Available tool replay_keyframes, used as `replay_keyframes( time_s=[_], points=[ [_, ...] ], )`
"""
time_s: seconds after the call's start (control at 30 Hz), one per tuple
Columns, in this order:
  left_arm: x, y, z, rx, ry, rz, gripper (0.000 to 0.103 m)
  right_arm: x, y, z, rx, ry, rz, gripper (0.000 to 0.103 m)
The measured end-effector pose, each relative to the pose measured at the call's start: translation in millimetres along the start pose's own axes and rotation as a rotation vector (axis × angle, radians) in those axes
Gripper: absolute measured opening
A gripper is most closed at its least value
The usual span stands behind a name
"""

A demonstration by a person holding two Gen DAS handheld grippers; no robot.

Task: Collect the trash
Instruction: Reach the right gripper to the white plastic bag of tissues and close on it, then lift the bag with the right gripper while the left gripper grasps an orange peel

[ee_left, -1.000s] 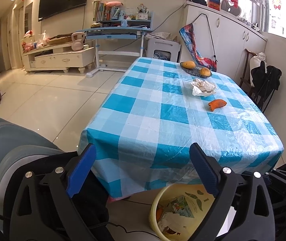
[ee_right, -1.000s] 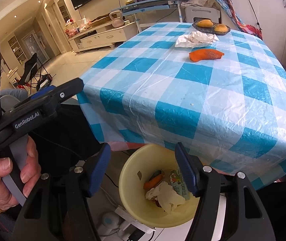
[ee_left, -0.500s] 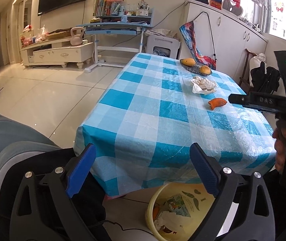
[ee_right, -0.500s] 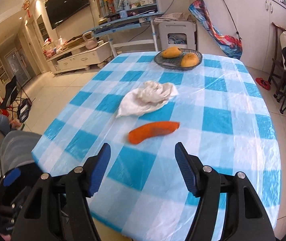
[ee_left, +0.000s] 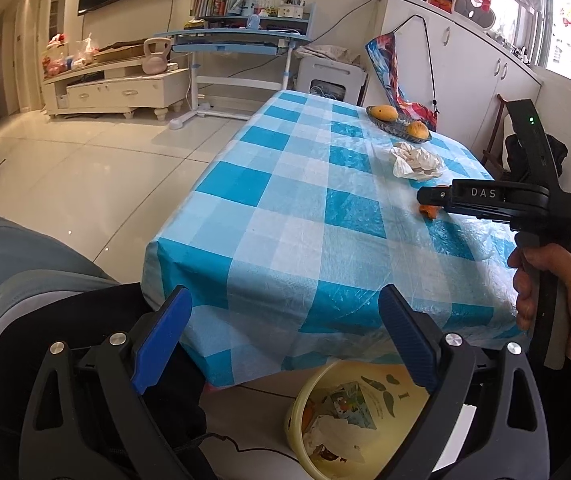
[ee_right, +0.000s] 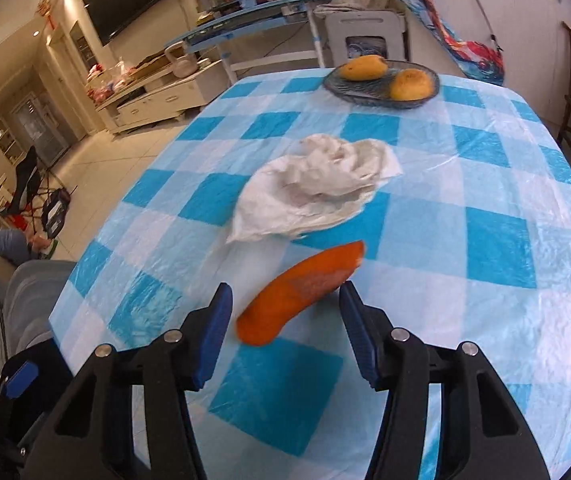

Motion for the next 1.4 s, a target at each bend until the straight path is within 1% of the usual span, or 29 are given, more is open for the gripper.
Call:
replay_keyframes(
  time_s=[0.03,0.07,0.13,0.17,0.27,0.37,0.5,0.6,0.63,0.67,0.7,0.73,0.8,0.9,1.0,1.07,1.13,1.23,1.27,1.33,1.37,1.4],
  points=[
    [-0.1,1.1,-0.2,-0.003,-0.002,0.000,0.091,-11.1,-2.4,-3.0,-0.012,-0.038,0.034,0.055],
    [-0.4,2.2,-0.3,-0.005,-0.005,-0.001,0.091,-19.0,-4.7,-3.4,-0.009,-0.085,0.036,0.055],
    [-1.4,3.8,0.0,-0.009,-0.012,-0.001,0.091,-27.5,-11.9,1.5,0.023,-0.162,0.002,0.057],
    [-1.7,4.1,-0.2,-0.010,-0.015,-0.002,0.091,-24.7,-13.1,8.0,0.037,-0.167,-0.012,0.060],
    [-0.6,4.5,-0.9,-0.012,-0.015,-0.002,0.091,-7.8,-14.3,32.3,0.083,-0.129,-0.063,0.067],
    [-0.3,5.2,-0.8,-0.013,-0.015,-0.002,0.091,9.1,-5.3,56.4,0.108,-0.097,-0.110,0.070],
    [1.5,6.5,-1.3,-0.018,-0.007,-0.005,0.091,11.7,20.9,77.5,0.071,-0.106,-0.124,0.074],
    [4.5,9.0,-2.0,-0.031,0.007,-0.011,0.091,11.8,41.2,84.2,0.037,-0.116,-0.126,0.074],
    [5.4,9.5,-2.2,-0.034,0.011,-0.013,0.091,13.3,46.4,84.3,0.024,-0.107,-0.115,0.072],
    [6.2,10.1,-2.4,-0.037,0.015,-0.014,0.091,15.5,50.7,82.8,0.011,-0.097,-0.106,0.060],
    [6.8,10.7,-2.4,-0.038,0.018,-0.014,0.091,16.7,54.3,80.8,-0.003,-0.095,-0.100,0.054],
    [7.2,11.5,-2.1,-0.040,0.020,-0.014,0.091,16.7,56.1,77.7,-0.018,-0.094,-0.091,0.043],
    [7.7,12.9,-1.2,-0.043,0.021,-0.014,0.091,11.4,50.7,69.7,-0.015,-0.122,-0.075,0.037],
    [9.4,15.4,0.0,-0.049,0.024,-0.020,0.091,-2.7,38.1,53.5,-0.027,-0.191,-0.047,0.035],
    [12.4,15.7,2.4,-0.050,0.031,-0.039,0.091,-10.1,22.6,39.0,-0.042,-0.200,0.005,0.033],
    [14.8,15.8,5.8,-0.053,0.035,-0.057,0.091,-4.2,9.7,34.1,-0.035,-0.139,0.050,0.033],
    [18.2,15.9,10.6,-0.051,0.043,-0.078,0.091,10.1,-2.8,30.7,-0.032,-0.037,0.103,0.033],
    [31.0,19.5,24.0,-0.044,0.088,-0.114,0.091,34.1,-18.4,24.9,-0.026,0.091,0.143,0.033],
    [36.3,22.2,28.5,-0.044,0.108,-0.126,0.091,41.5,-24.4,21.4,-0.021,0.113,0.140,0.034],
    [49.2,32.2,37.1,-0.073,0.148,-0.153,0.091,54.1,-34.7,14.5,-0.012,0.127,0.113,0.034],
    [55.5,38.6,41.3,-0.095,0.144,-0.176,0.091,59.2,-38.4,11.1,-0.009,0.126,0.094,0.035],
    [59.6,43.4,45.2,-0.108,0.119,-0.197,0.091,64.5,-41.7,7.4,-0.006,0.131,0.080,0.035]
  ],
)
Point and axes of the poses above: each gripper's, at about its wrist camera, not at the fingertips, and y roughly the way its jaws point, x to its right, z to its top, the point moved 5 cm from there along y, roughly the way its jaws point, and after that the axes turned 7 degrees about -z, right-handed, at the moved point
